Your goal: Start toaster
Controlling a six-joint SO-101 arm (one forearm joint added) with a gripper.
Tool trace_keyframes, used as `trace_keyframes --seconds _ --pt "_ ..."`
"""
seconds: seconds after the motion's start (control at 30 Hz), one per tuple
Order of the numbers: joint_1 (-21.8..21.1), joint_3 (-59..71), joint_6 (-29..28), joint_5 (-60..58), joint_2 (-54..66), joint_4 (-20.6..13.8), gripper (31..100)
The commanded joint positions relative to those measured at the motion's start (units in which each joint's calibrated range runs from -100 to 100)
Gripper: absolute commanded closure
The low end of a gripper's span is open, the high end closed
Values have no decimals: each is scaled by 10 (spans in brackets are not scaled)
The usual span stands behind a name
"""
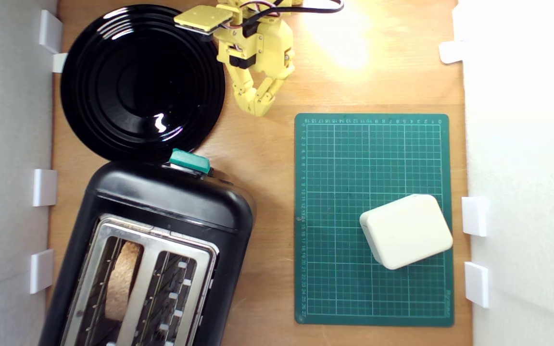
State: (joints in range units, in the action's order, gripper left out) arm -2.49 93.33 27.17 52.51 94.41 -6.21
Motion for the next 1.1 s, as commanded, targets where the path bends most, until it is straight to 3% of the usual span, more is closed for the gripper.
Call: trace_keyframes --seconds 0.0,0.2,0.33,0.53,0.7,1.07 --pt "2 -129 -14 -2 -88 8 989" --pt "3 -313 -61 1 -221 -11 989" --pt "3 -404 -86 0 -306 -71 989" --pt "3 -507 -80 6 -385 -133 989" --pt "7 -573 -11 34 -420 -135 989" --pt "78 -619 152 35 -476 -132 989"
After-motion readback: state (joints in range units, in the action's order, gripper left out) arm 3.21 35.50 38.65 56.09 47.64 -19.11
